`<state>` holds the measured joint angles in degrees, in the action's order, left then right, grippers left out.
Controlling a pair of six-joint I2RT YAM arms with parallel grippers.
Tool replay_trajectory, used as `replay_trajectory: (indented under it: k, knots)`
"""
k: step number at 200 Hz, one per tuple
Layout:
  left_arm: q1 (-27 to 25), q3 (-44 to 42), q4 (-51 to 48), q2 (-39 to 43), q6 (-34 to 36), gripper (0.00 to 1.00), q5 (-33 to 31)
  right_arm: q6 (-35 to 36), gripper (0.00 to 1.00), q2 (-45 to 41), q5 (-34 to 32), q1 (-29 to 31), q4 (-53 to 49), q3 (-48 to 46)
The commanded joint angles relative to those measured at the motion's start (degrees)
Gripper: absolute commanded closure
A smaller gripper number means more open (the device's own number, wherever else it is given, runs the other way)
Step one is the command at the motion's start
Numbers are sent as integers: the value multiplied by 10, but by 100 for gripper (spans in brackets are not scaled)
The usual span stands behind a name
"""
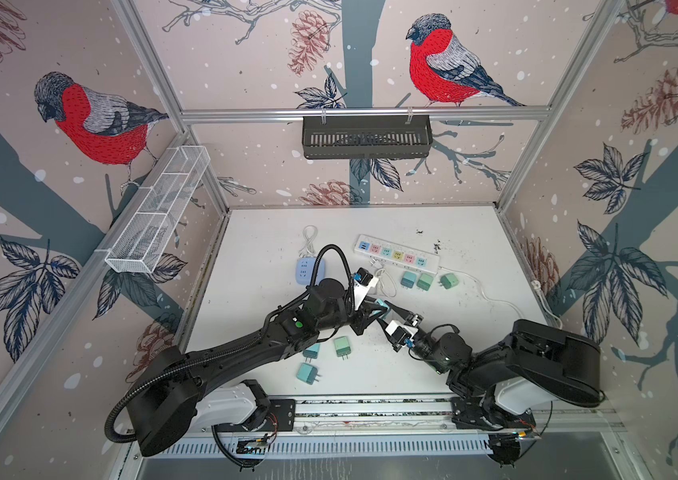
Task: Insert the plug
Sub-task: 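Grasp the teal adapter with the left gripper while the right gripper releases, then carry the teal adapter over the white socket cube while the right arm withdraws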
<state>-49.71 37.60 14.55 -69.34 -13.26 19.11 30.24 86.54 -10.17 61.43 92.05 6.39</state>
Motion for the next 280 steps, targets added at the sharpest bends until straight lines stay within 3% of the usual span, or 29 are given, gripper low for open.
replay_trajectory:
  k: [1,23,42,68,77,117,135,147,160,186,215,280]
  knots:
    - [-4,8,11,-5,30,96,8,-24,66,-4,-17,-3,148,-1]
    - [-3,24,-13,-10,41,100,-15,-45,36,-10,-23,-13,147,-6]
    - [-3,56,-65,-9,44,100,-74,-64,25,-20,-22,-20,148,-12]
    - [-2,55,-64,12,83,100,-136,-97,13,-46,-17,-39,146,-29]
    - [-1,47,-56,21,107,100,-151,-114,0,-56,-14,-51,141,-35]
    - [0,-12,-8,72,235,100,-198,-213,0,-131,-50,-120,11,-19]
    - [0,-53,-1,95,379,100,-105,-260,0,-145,-84,-155,10,-33]
    - [-3,-83,26,106,424,100,-83,-295,0,-168,-85,-186,24,-52]
    - [-3,-103,48,111,439,100,-76,-341,0,-181,-83,-222,-1,-58]
    - [-3,-102,42,98,465,100,-56,-409,0,-189,-86,-278,-157,3]
    - [-3,-79,31,58,467,100,-47,-430,0,-152,-112,-288,-92,-17]
    - [-3,6,1,-76,507,100,-12,-445,0,-163,-171,-311,-181,-8]
